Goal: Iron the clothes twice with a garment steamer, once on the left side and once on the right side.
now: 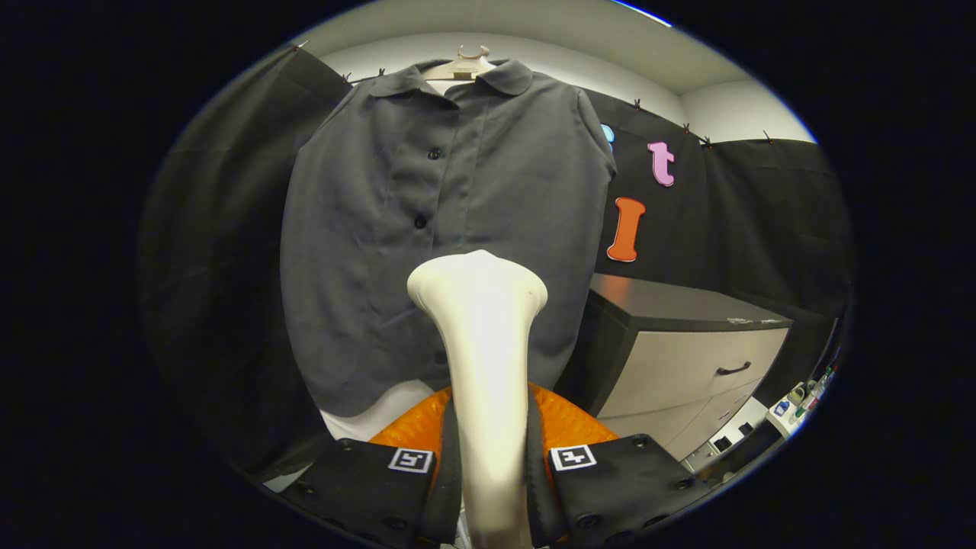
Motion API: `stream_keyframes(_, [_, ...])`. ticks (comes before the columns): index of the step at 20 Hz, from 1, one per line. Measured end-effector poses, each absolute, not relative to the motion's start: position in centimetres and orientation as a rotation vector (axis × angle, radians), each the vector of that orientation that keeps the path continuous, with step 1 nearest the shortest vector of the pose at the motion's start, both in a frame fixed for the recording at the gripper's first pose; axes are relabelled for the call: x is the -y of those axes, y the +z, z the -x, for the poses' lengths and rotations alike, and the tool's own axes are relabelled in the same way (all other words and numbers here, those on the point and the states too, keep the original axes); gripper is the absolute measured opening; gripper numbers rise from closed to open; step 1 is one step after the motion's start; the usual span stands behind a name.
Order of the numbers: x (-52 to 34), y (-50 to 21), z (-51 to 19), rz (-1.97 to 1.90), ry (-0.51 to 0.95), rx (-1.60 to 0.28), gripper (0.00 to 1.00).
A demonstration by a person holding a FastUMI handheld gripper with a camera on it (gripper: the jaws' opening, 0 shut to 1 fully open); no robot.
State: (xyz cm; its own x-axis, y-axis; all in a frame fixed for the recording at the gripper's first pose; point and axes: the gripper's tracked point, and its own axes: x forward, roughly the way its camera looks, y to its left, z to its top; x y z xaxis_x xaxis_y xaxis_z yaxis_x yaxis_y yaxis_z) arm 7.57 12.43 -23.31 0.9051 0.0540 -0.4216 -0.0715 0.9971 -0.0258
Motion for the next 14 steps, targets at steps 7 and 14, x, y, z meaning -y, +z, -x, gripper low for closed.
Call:
stream_keyframes(7, [-12.7,-27.2,-5.2,0.037,0.081,-0.526,0.43])
stream_keyframes(14, [-12.3,-23.1,-5.7,0.047,0.063,-0.468,0.42])
